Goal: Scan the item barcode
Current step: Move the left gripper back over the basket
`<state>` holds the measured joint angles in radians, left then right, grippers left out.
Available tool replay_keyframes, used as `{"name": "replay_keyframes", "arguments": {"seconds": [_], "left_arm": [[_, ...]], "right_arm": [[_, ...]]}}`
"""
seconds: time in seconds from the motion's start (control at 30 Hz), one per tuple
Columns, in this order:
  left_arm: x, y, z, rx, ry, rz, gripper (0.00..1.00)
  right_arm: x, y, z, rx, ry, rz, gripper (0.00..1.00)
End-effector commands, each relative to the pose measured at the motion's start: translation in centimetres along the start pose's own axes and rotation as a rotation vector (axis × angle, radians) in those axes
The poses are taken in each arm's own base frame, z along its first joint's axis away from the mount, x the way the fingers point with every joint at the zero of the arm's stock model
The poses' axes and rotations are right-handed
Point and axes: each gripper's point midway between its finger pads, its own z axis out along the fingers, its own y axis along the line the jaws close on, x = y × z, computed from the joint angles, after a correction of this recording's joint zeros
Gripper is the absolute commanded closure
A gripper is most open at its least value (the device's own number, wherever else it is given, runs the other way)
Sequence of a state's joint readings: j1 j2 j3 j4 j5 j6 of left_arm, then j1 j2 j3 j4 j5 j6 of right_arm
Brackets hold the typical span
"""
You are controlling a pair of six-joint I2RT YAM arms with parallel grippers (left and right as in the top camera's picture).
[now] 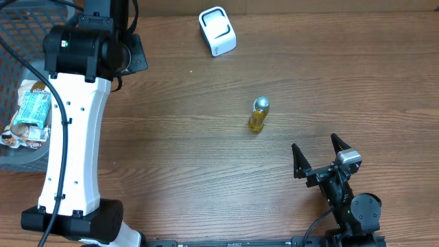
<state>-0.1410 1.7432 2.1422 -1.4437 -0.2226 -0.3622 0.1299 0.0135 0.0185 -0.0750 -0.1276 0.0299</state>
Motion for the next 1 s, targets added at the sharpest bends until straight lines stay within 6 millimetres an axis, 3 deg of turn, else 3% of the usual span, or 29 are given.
{"name": "replay_keyframes", "arguments": {"seconds": [0.0,0.33,0.97], "left_arm": [[-1.1,1.6,-0.8,-0.027,-0.045,-0.017,0.92],[-1.9,4.8,-0.4,-0.069,-0.049,-0.096,0.93],[-3.9,9.0,-0.1,-0.117,-0.111,-0.228,0.94]], "right_arm": [[0.2,0.0,0.0,-0.003,-0.004,-0.002,0.0],[0.2,0.0,0.0,-0.003,-0.004,-0.002,0.0],[0.2,0.0,0.0,-0.003,-0.004,-0.002,0.0]]}}
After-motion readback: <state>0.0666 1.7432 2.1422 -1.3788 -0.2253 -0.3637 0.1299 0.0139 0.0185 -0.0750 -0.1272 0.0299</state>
